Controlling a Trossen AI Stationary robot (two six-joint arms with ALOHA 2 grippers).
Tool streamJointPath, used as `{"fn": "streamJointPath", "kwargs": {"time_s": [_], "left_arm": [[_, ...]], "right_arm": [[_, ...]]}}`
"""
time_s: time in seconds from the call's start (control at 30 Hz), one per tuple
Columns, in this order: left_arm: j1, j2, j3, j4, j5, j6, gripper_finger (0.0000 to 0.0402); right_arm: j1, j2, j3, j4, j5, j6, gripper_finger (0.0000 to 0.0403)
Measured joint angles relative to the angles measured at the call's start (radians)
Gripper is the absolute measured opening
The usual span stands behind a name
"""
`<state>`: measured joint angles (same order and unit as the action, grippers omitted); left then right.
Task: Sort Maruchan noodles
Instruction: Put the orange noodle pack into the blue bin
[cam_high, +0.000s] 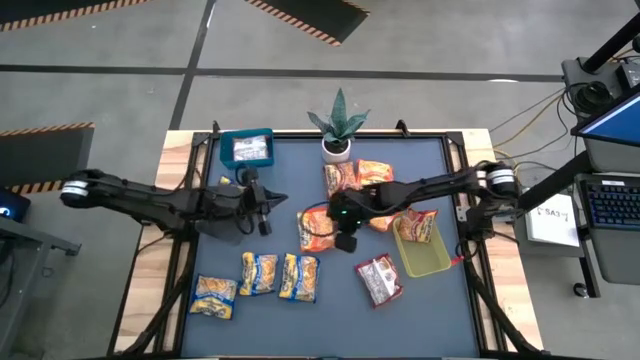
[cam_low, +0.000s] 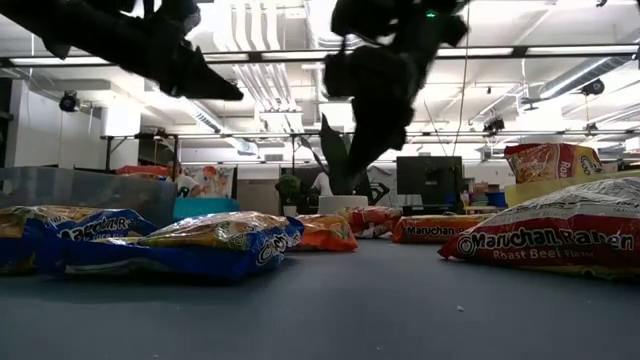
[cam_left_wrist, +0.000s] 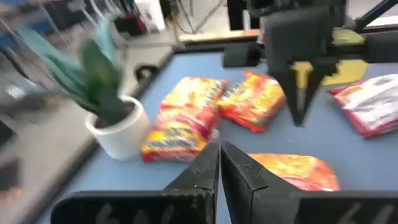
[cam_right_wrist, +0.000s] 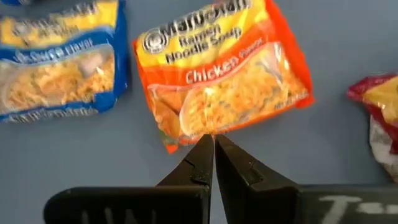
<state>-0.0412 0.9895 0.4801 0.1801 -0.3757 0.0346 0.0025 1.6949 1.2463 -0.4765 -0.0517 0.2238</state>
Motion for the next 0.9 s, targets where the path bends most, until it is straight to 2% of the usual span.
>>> {"fn": "streamJointPath", "kwargs": {"time_s": [0.23,0.37,0.43,0.6,0.9], "left_arm": [[-0.001,0.151,0.001,0.006,0.024,-0.341,0.0000],[-0.003,0.247,0.016,0.031,0.102,-0.426,0.0005],[-0.004,0.289,0.034,0.039,0.107,-0.462,0.0016],[-0.005,0.384,0.090,0.043,0.120,-0.509,0.0062],[-0.006,0.516,0.156,0.032,0.124,-0.542,0.0186]], "right_arm": [[0.002,-0.108,-0.265,0.377,0.000,0.023,0.0009],[0.000,-0.106,-0.323,0.498,0.000,0.038,0.0009],[0.000,-0.102,-0.323,0.519,0.001,0.034,0.0009],[0.000,-0.096,-0.324,0.507,0.001,-0.036,0.0009],[-0.023,-0.141,-0.322,0.484,0.001,-0.177,0.0009]]}}
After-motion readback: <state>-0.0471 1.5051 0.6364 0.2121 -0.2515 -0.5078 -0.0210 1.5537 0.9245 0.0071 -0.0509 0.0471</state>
